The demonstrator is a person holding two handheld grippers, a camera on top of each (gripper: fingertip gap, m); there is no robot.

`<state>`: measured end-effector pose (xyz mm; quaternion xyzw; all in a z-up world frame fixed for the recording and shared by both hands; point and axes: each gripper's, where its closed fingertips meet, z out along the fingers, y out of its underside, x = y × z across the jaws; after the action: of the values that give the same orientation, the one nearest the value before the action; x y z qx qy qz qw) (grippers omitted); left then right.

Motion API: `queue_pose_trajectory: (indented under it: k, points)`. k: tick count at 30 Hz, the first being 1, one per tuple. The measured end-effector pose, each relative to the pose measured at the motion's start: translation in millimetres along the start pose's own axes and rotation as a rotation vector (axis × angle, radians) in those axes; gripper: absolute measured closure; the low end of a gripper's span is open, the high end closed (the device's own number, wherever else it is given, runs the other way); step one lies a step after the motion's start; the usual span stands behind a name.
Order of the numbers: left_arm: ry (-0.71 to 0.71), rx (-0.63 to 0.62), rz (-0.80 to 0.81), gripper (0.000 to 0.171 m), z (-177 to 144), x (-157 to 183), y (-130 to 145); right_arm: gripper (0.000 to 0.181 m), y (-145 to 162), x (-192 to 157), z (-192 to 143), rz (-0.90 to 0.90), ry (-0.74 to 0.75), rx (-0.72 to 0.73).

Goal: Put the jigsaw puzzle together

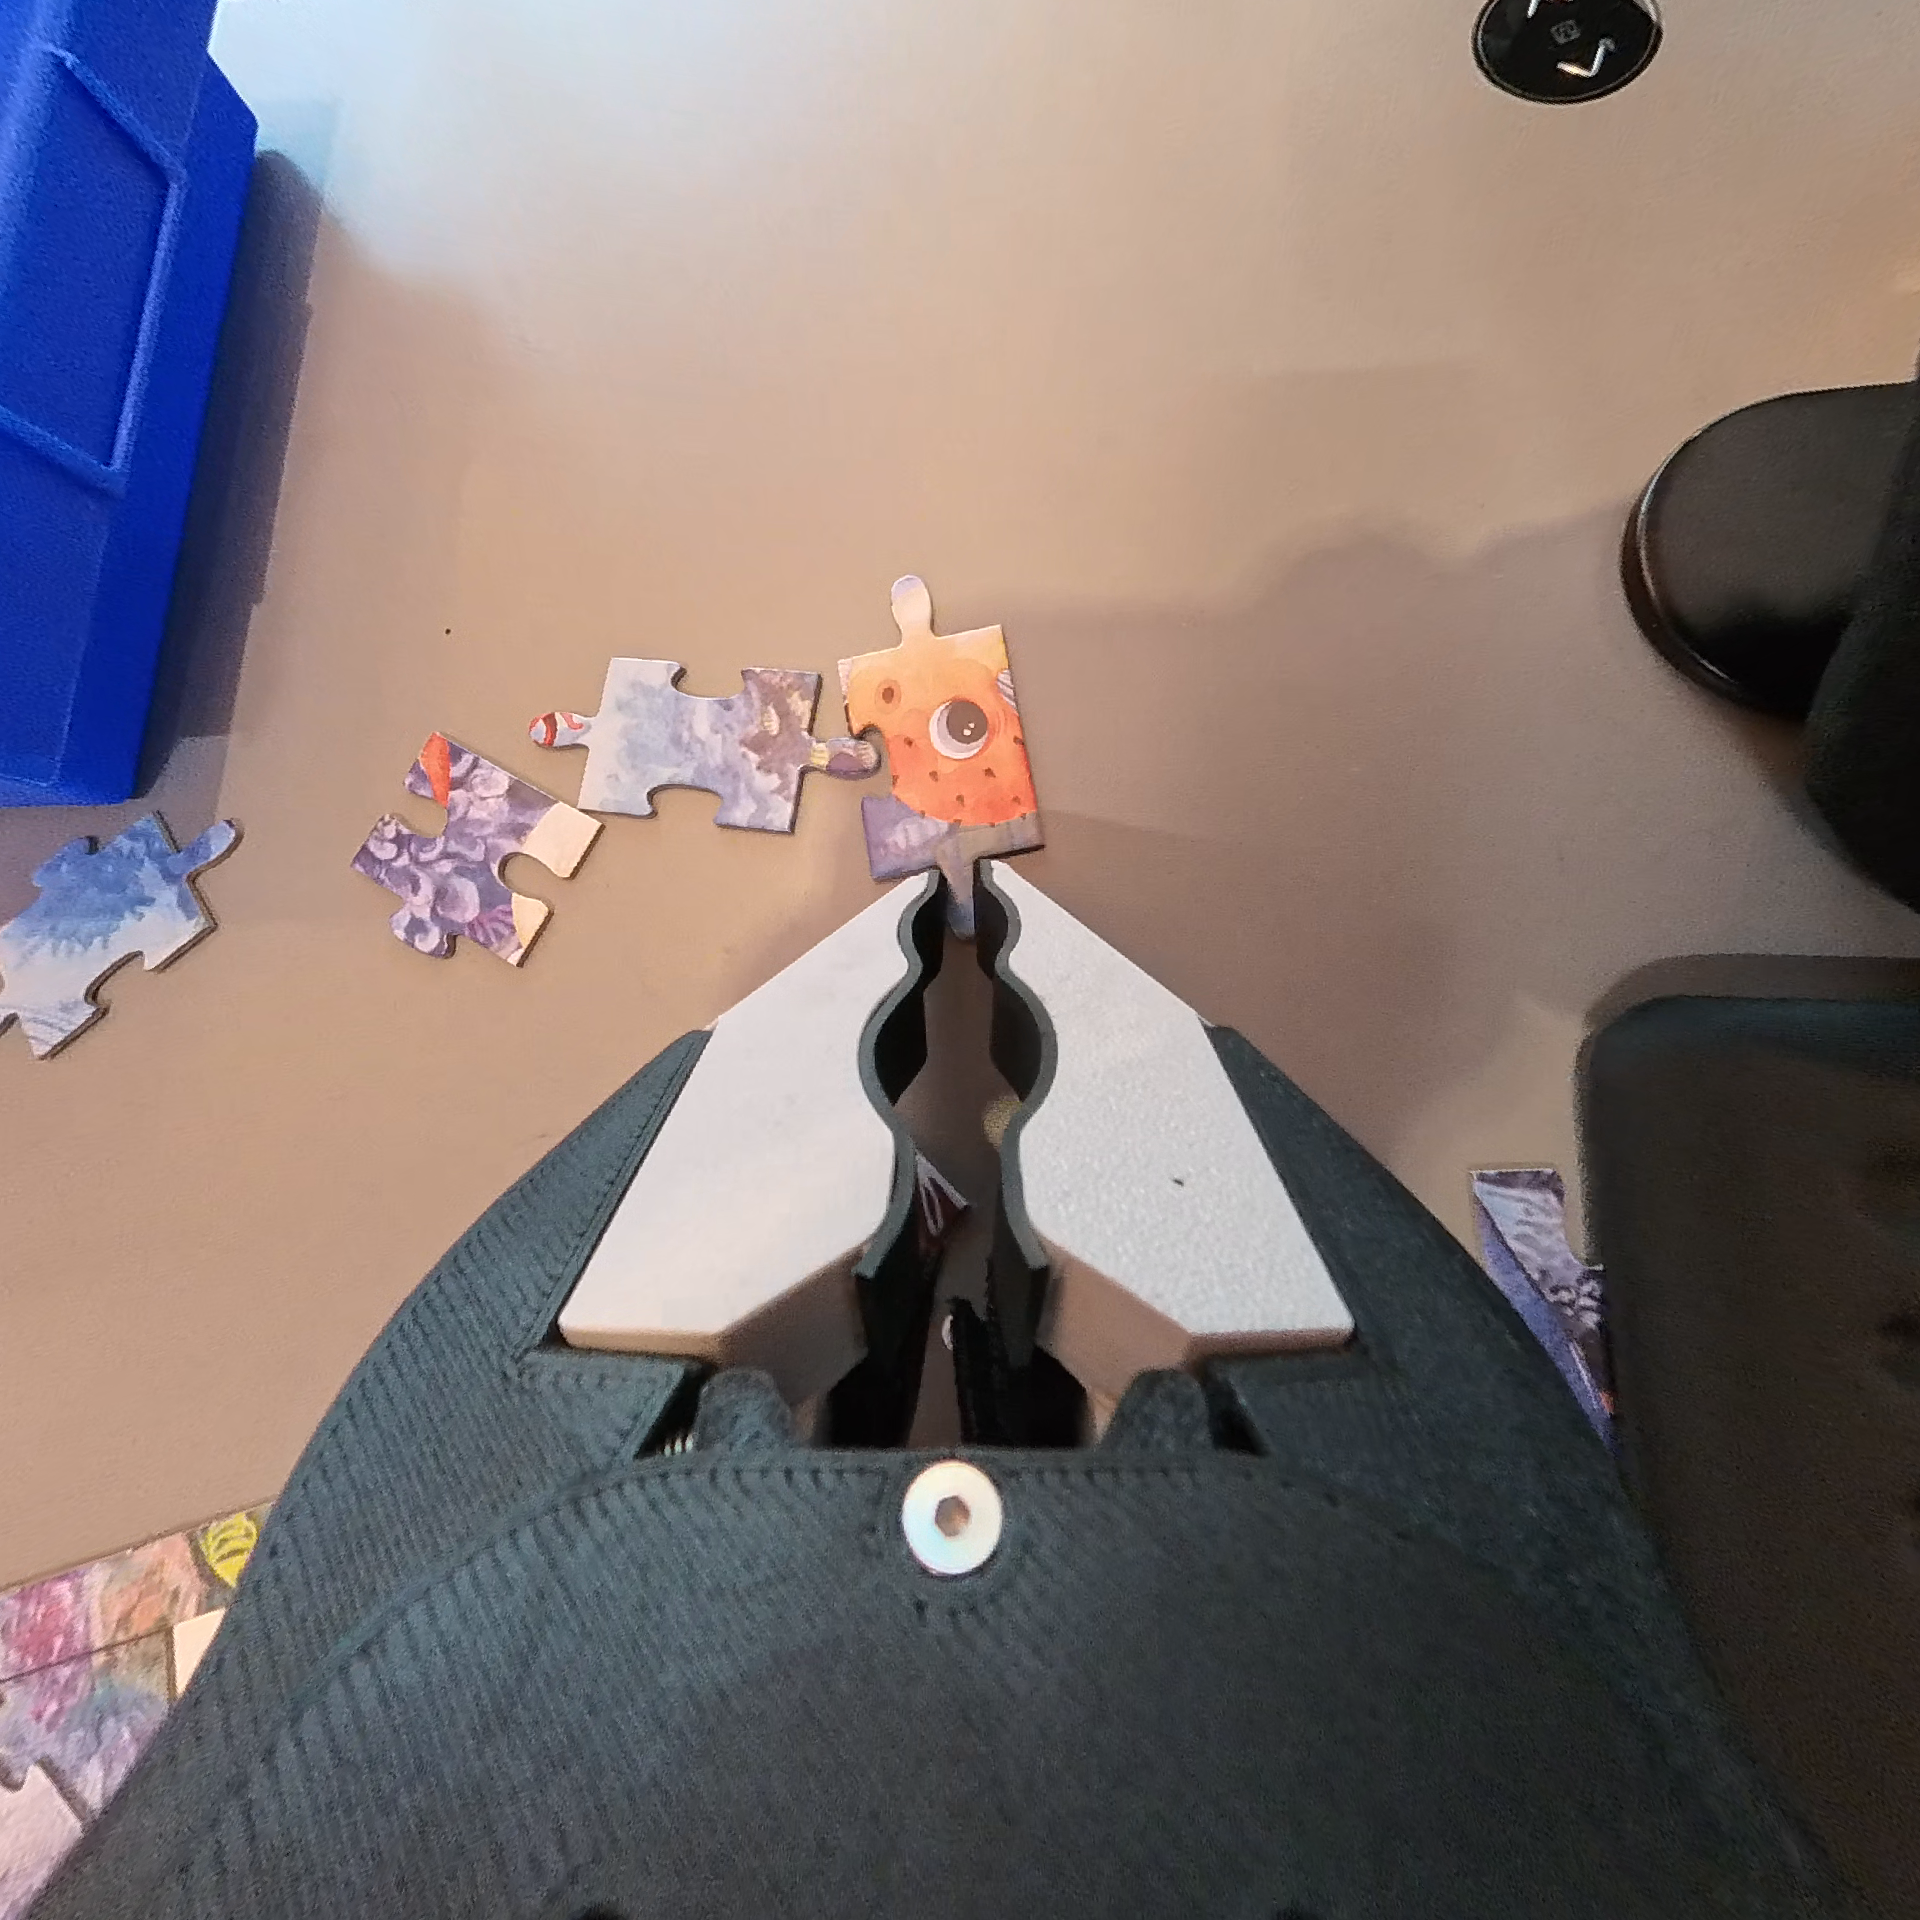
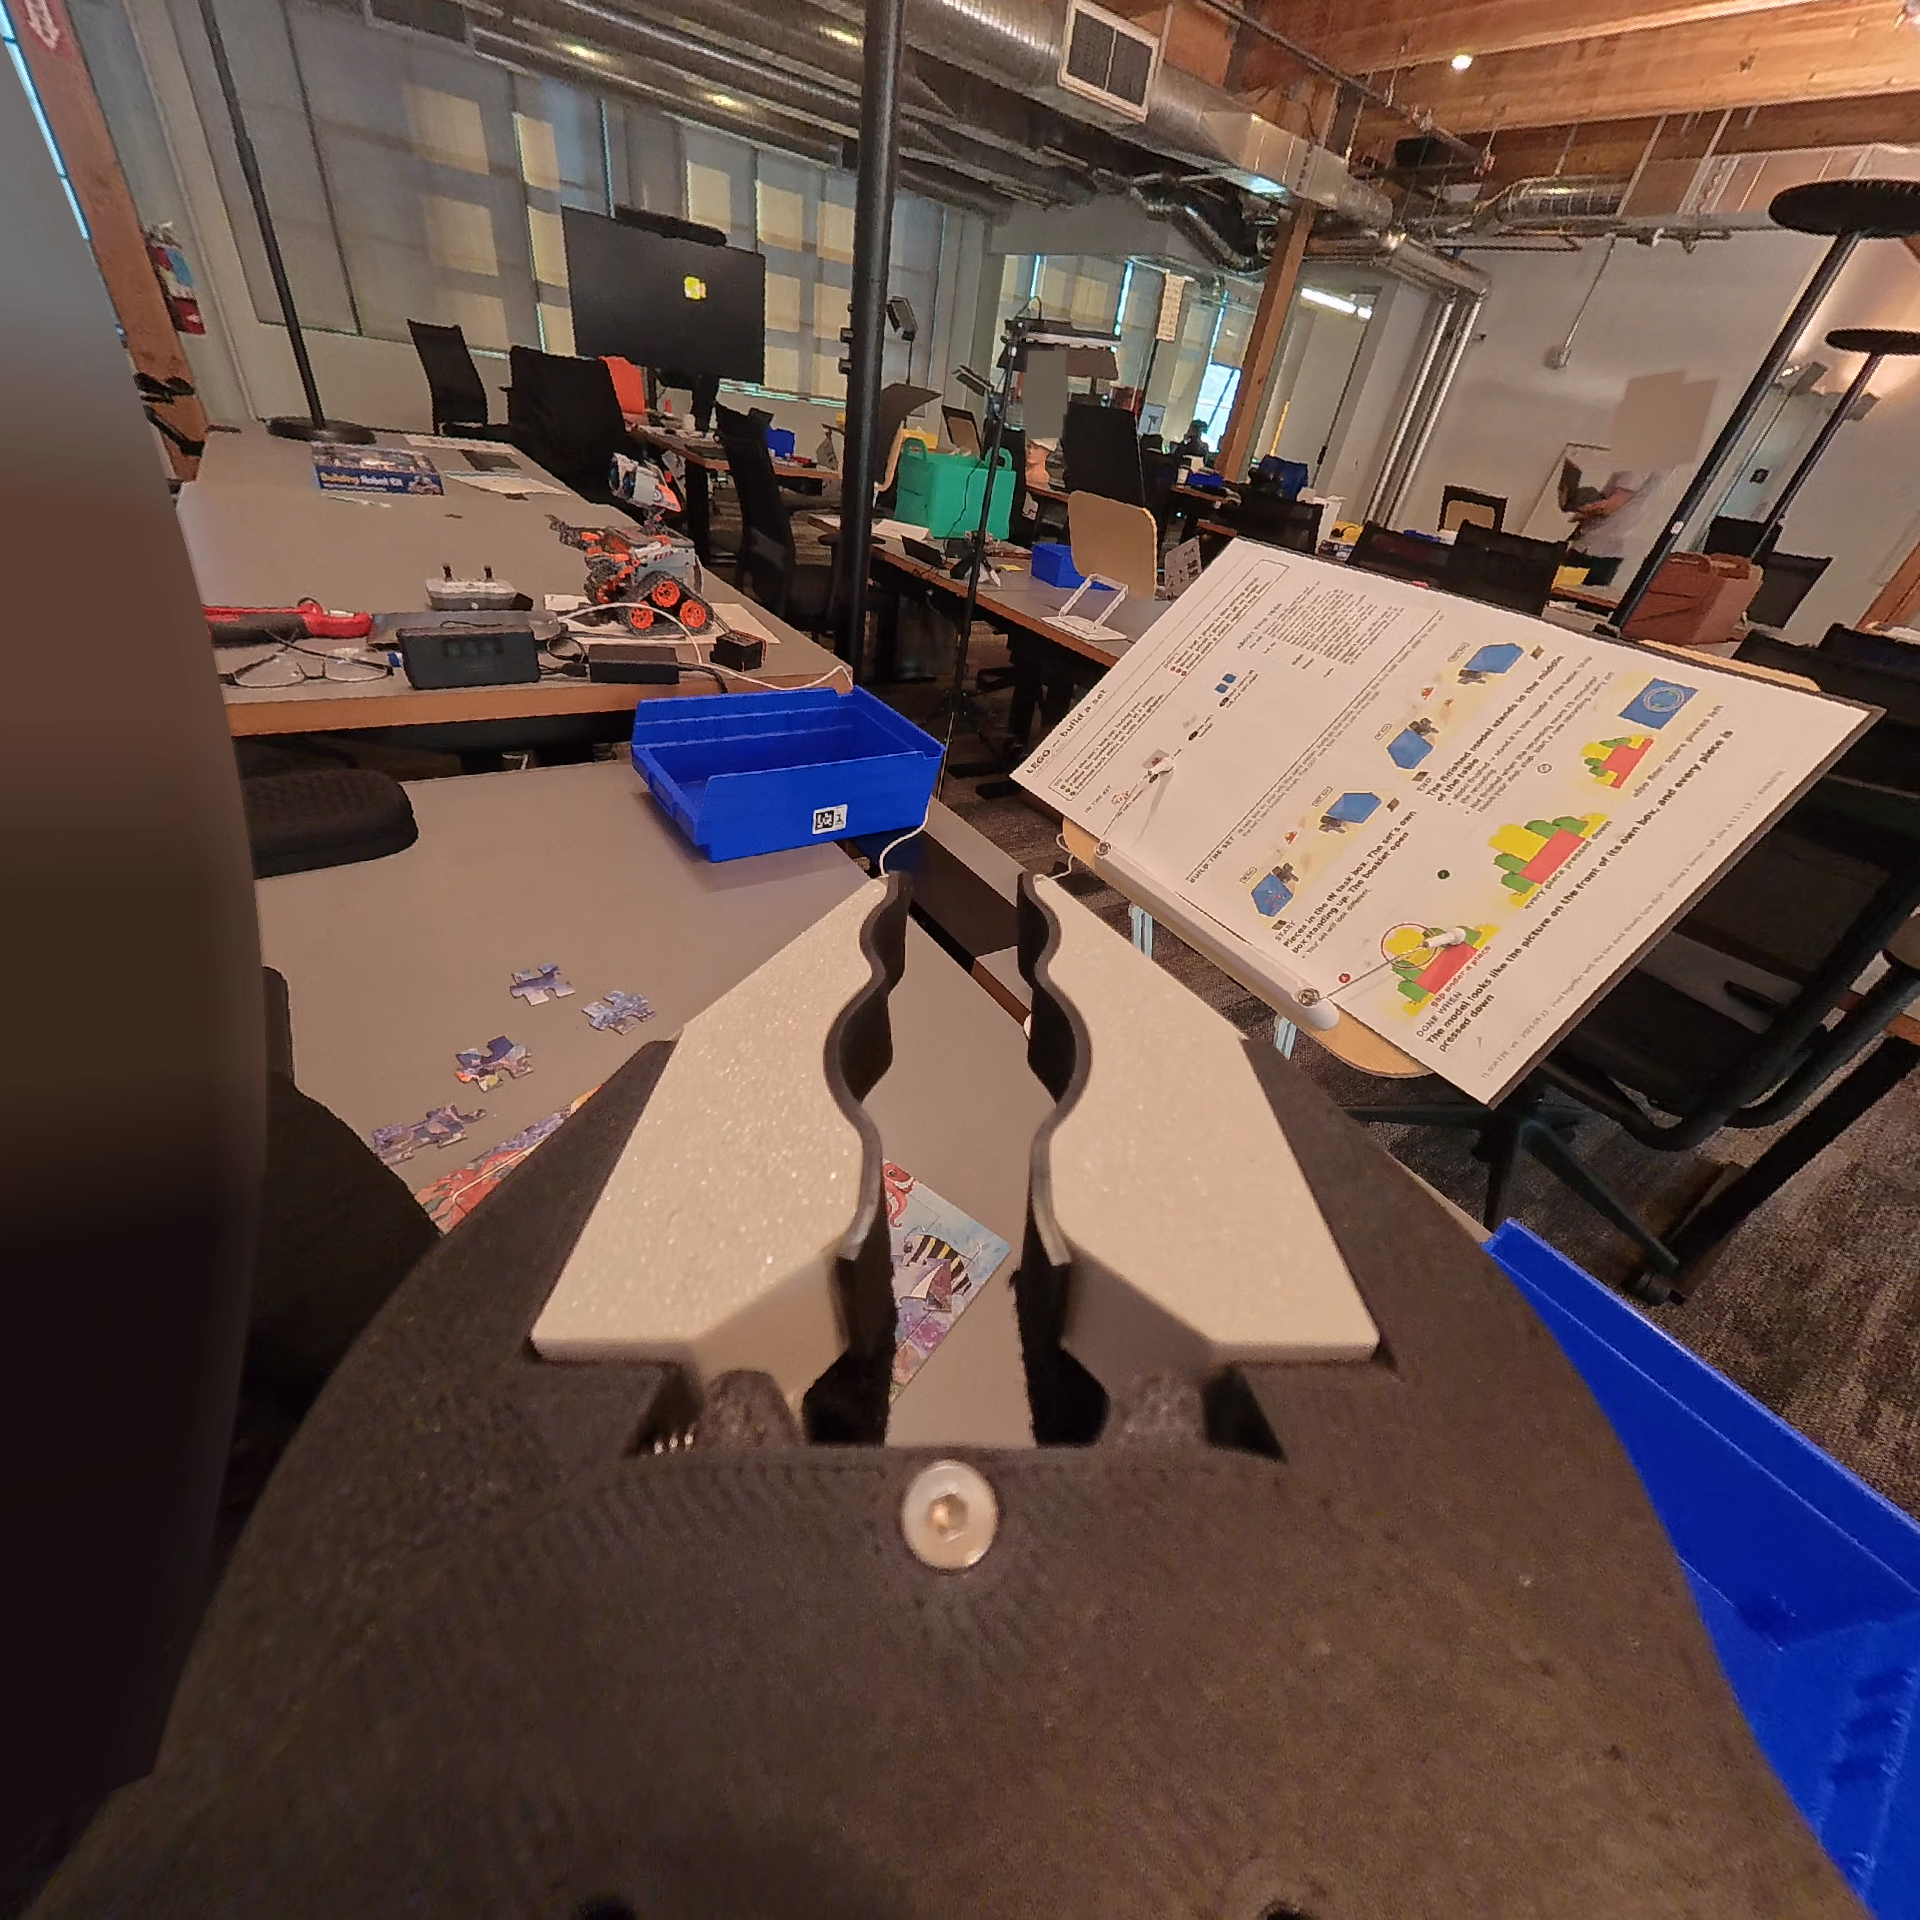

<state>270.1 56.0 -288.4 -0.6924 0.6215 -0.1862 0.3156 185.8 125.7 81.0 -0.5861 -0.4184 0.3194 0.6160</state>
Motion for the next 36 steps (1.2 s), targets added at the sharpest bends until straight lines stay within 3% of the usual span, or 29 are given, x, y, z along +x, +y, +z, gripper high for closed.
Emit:
queue_pose_trajectory:
  k: [19,24,27,31,36]
  points:
    - [-0.038,-0.012,0.008,0.171,-18,-2,9,0.161,1,-2,1,0.002,-0.008,-0.010]
    - [-0.065,0.007,-0.030,0.171,-28,-9,15,0.158,11,-7,13,0.016,-0.034,-0.068]
    - [-0.081,0.037,-0.044,0.171,-33,-15,10,0.152,27,-22,33,0.017,-0.081,-0.160]
    - [-0.085,0.069,-0.037,0.168,-39,-20,6,0.145,72,-27,51,0.002,-0.065,-0.380]
    - [-0.037,0.089,-0.079,0.167,-42,-27,11,0.144,150,-25,18,0.037,-0.001,-0.661]
